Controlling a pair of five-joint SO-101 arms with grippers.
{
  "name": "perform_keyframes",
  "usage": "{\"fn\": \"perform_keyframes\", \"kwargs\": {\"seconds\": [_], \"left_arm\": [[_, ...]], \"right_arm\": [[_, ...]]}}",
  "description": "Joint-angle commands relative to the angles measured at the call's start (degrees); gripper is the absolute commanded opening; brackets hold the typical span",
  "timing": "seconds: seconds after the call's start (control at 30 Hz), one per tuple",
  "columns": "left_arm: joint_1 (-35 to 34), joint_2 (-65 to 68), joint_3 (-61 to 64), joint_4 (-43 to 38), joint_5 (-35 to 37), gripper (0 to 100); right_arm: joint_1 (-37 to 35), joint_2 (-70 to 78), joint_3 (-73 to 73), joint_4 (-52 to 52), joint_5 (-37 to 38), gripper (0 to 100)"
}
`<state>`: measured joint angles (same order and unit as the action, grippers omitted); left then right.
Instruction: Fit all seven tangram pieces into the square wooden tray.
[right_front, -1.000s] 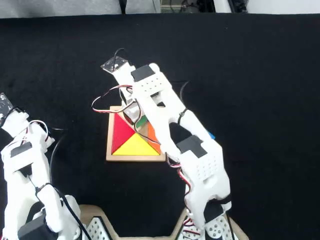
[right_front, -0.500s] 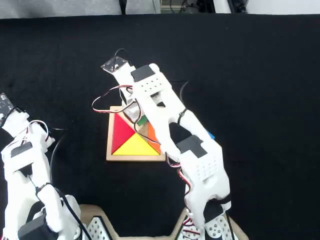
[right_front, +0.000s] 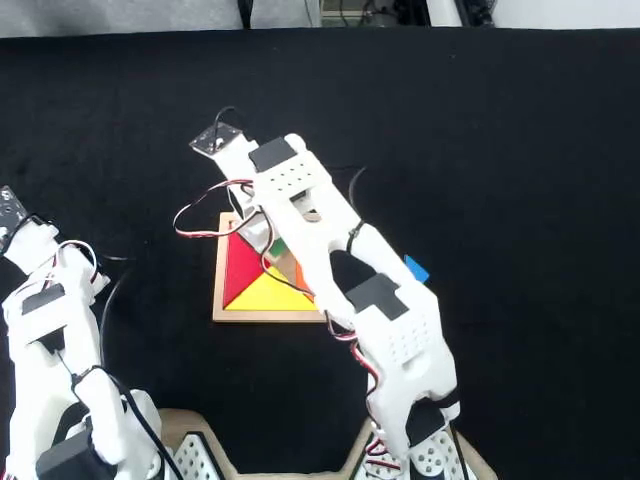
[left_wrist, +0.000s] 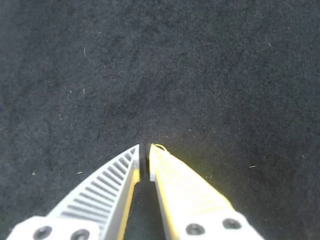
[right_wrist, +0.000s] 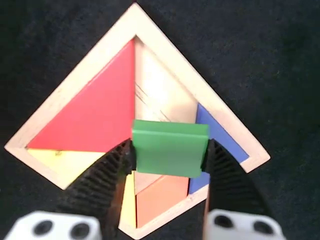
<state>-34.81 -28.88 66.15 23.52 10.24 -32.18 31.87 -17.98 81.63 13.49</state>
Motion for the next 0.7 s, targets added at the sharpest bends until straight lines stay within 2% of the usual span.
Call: {"fn": "perform_keyframes", "kwargs": {"seconds": [0.0, 0.67], "left_arm": [[0.7, -1.6, -3.8, 0.2, 0.4, 5], [0.7, -1.6, -3.8, 0.1, 0.3, 5]], "right_arm": [[-0.5, -0.6, 0.0, 0.2, -0.3, 20.1], [-0.9, -0.6, 0.1, 0.3, -0.3, 21.1]]}}
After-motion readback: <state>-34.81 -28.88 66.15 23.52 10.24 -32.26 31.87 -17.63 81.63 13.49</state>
